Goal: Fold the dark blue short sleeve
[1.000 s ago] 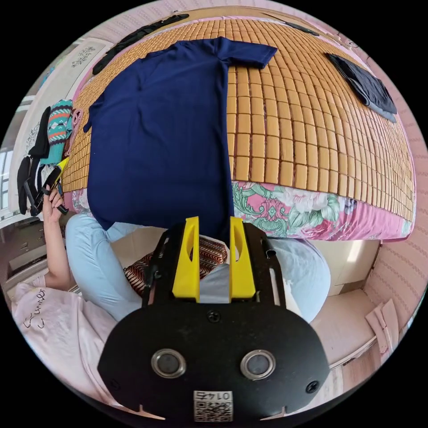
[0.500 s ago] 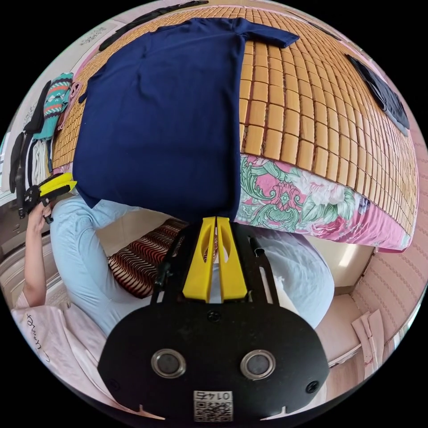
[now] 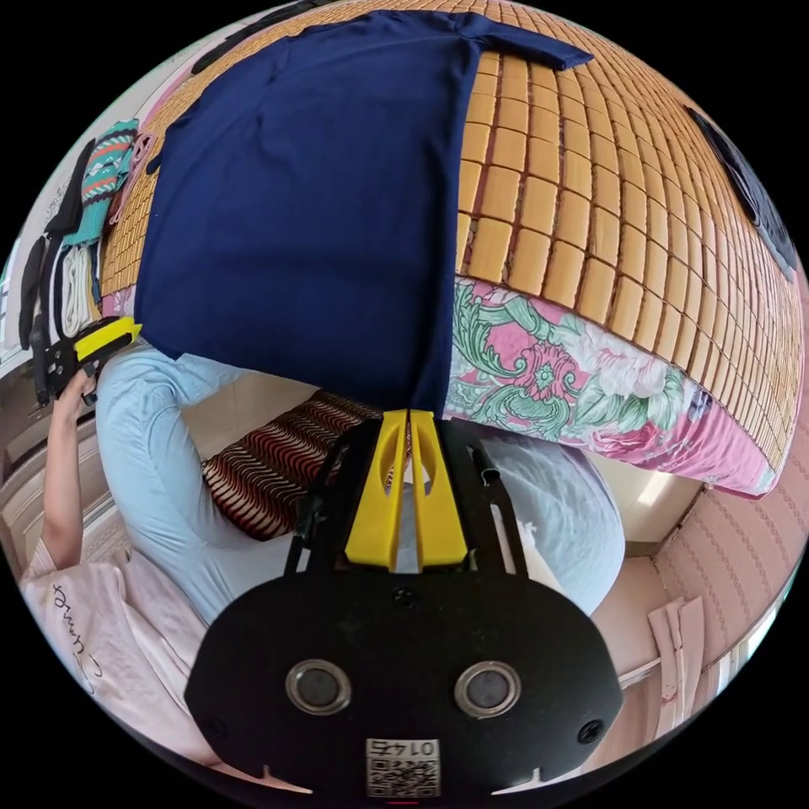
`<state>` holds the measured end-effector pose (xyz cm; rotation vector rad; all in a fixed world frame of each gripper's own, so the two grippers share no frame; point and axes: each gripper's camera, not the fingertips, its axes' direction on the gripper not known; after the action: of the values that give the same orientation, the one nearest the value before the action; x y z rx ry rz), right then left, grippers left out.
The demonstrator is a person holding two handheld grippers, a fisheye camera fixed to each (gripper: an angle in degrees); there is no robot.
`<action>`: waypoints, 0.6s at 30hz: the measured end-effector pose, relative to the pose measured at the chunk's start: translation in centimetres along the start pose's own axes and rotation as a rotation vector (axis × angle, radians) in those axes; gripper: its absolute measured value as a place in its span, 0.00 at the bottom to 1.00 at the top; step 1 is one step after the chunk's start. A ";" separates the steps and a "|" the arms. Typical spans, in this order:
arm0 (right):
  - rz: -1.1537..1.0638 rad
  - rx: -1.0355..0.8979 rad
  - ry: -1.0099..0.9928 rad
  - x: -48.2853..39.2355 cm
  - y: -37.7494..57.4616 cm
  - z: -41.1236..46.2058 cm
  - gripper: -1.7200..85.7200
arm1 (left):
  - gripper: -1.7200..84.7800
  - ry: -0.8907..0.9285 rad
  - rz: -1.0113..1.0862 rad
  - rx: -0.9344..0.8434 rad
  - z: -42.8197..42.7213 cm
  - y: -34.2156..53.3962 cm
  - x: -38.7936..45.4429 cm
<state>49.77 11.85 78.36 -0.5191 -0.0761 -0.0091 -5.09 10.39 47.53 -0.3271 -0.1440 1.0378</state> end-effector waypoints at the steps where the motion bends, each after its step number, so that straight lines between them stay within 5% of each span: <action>1: -0.005 0.010 0.005 0.6 0.4 -0.2 0.03 | 0.02 0.008 -0.003 0.006 -0.2 0.0 0.0; 11: 0.018 0.222 -0.045 7.0 4.9 -2.4 0.09 | 0.06 -0.039 -0.171 0.130 -4.5 2.9 -1.1; 18: 0.019 0.629 -0.169 12.0 5.0 -3.7 0.11 | 0.09 0.038 -0.120 0.351 -9.5 0.0 0.3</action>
<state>62.10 14.48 73.62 0.1094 -0.2306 0.0757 -2.35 8.77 38.52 -0.0187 0.0537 0.9174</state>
